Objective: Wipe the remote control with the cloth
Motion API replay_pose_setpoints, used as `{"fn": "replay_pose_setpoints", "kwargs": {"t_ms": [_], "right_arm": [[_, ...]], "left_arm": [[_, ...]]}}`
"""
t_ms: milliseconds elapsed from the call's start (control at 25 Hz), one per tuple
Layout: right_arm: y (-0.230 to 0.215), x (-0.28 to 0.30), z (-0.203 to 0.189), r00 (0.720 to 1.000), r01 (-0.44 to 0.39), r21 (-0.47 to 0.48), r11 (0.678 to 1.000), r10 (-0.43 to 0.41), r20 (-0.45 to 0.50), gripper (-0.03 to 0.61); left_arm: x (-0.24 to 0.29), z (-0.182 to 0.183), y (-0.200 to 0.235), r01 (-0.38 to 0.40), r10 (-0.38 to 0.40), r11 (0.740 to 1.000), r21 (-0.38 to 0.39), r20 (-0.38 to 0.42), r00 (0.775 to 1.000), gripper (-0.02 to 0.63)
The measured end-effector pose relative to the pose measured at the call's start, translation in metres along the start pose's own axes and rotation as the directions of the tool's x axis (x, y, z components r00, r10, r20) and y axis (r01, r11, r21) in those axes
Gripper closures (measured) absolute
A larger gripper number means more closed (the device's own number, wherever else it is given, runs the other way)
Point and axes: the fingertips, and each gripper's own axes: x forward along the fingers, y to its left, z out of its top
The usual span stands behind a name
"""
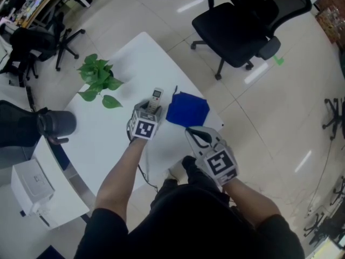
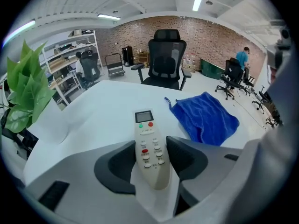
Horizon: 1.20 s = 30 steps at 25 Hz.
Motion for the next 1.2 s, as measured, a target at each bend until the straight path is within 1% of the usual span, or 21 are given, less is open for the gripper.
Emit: {"fn": "replay_pose_setpoints", "kwargs": {"t_ms": [160, 280, 400, 560, 760, 920, 1040, 1200], "right_arm": [[0.004, -0.004, 0.004, 1.0, -0.006, -0.011, 1.0, 0.006, 0.012, 0.591], [0.014, -0.008, 0.008, 1.0, -0.009, -0.025, 1.0, 0.009, 0.025, 0.591], [0.031, -0.017, 0.017, 0.999, 0.007, -0.033, 0.999, -0.006, 0.034, 0.591], [0.066, -0.031, 0.025, 0.998, 0.026, -0.057, 0.998, -0.023, 0.062, 0.591], [0.126, -0.054, 0.025, 0.994, 0.054, -0.085, 0.995, -0.046, 0.104, 0.591], [0.179, -0.075, 0.019, 0.988, 0.088, -0.11, 0.99, -0.072, 0.137, 0.591], [0.211, -0.084, 0.008, 0.984, 0.113, -0.126, 0.986, -0.093, 0.154, 0.589], [0.239, -0.089, -0.004, 0.981, 0.13, -0.131, 0.983, -0.108, 0.16, 0.589]], "left_arm": [[-0.015, 0.002, 0.0, -0.022, 0.022, 1.0, -0.01, 0.029, 0.999, 0.402], [-0.041, 0.007, -0.005, -0.035, 0.038, 0.999, -0.028, 0.088, 0.995, 0.402], [-0.08, 0.01, -0.016, -0.031, 0.037, 0.999, -0.038, 0.161, 0.986, 0.402], [-0.145, 0.005, -0.036, -0.029, 0.032, 0.999, -0.012, 0.255, 0.966, 0.403], [-0.234, -0.022, -0.057, -0.044, 0.036, 0.999, 0.016, 0.351, 0.936, 0.403], [-0.299, -0.061, -0.067, -0.062, 0.042, 0.997, 0.039, 0.394, 0.918, 0.403], [-0.334, -0.089, -0.073, -0.073, 0.045, 0.996, 0.049, 0.42, 0.906, 0.403], [-0.365, -0.115, -0.08, -0.084, 0.05, 0.995, 0.056, 0.449, 0.892, 0.403]]}}
